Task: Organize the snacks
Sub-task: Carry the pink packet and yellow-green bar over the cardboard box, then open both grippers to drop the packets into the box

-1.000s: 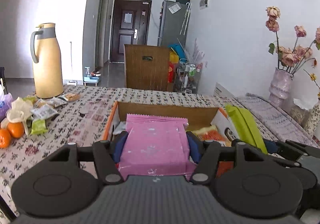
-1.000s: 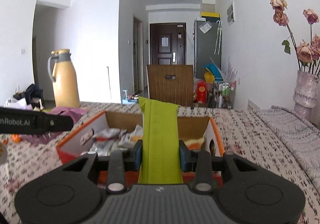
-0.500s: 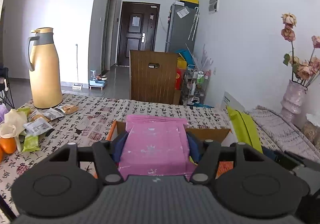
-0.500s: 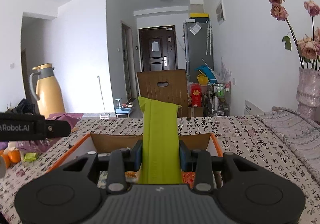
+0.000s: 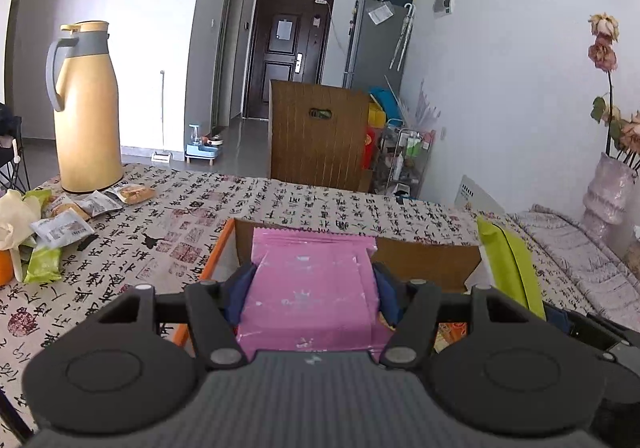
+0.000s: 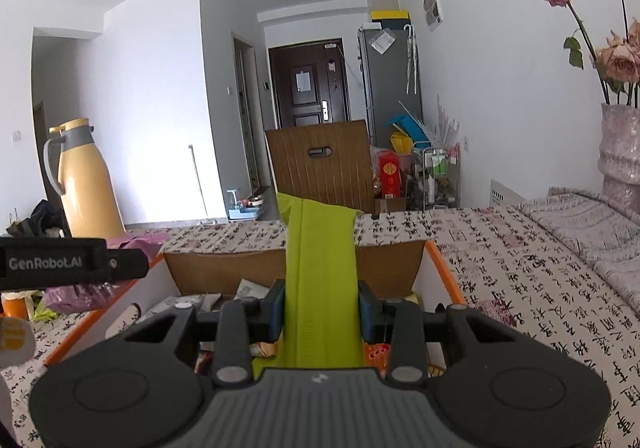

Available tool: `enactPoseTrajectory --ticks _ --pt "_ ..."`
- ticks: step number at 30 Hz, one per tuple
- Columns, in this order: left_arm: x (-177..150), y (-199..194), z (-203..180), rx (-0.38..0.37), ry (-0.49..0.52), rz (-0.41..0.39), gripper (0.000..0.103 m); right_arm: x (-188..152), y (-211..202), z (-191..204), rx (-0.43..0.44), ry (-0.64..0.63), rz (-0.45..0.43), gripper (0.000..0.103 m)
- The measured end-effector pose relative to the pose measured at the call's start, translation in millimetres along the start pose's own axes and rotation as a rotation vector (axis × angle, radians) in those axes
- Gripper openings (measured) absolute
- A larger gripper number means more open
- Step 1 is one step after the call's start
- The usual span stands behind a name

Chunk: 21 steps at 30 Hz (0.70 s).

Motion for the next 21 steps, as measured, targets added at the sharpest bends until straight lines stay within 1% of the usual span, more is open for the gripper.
enactPoseTrajectory --ticks 3,5,7,8,9,10,11,12,13,14,21 --pt "-4.0 0.2 -4.9 -0.009 0.012 0.002 0.064 -4.0 1.6 -1.0 -0.006 0.004 0.013 0.036" --pt "-4.6 -1.0 -5.8 -0.005 0.014 -0.002 0.064 -5.7 2.1 -1.2 -0.007 0.008 0.022 0.040" --pt "-4.4 -2.4 -5.4 -0.008 0.013 -0.006 0.072 -5.8 1.1 -3.9 -0.013 0.019 0.021 0.041" --pt "-4.3 -3.3 -4.0 -0.001 0.007 -0.011 0.083 -5.1 0.0 -5.8 -0.015 0.025 0.020 0.050" --pt "-3.7 -4.2 -2.3 0.009 0.005 -0.018 0.090 -3.9 -1.1 -8.2 -0.019 0.035 0.017 0.058" --pt "-2.9 -5.8 -0.7 0.020 0.002 -0.026 0.093 -2.9 -2.9 -11.2 -0.026 0.045 0.010 0.074" --pt "-2.3 -6.5 0.7 0.024 -0.004 -0.030 0.101 -1.7 -4.8 -14.3 -0.037 0.051 0.001 0.086" --pt "-1.5 -7.3 1.8 0.029 -0.013 -0.035 0.103 -0.9 -6.4 -16.0 -0.044 0.057 -0.007 0.092" --pt "-1.3 -7.9 3.4 0.036 -0.020 -0.037 0.103 0.5 -6.9 -18.9 -0.047 0.067 -0.012 0.100" --pt "-1.0 -7.1 4.8 0.035 -0.025 -0.031 0.103 1.6 -7.8 -21.2 -0.049 0.079 -0.017 0.103" --pt "-3.6 -3.3 7.4 0.038 -0.039 -0.014 0.103 -0.8 -10.0 -22.7 -0.051 0.089 -0.015 0.103"
Point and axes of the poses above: each gripper's, at about its wrist camera, not at the fingertips, and y roughly the way its jaws point, z to its left, x to its top, the point moved 10 cm from there along y, roughly the way its jaws point, and after that the axes turned 5 degrees about y, right-handed, at the moved point
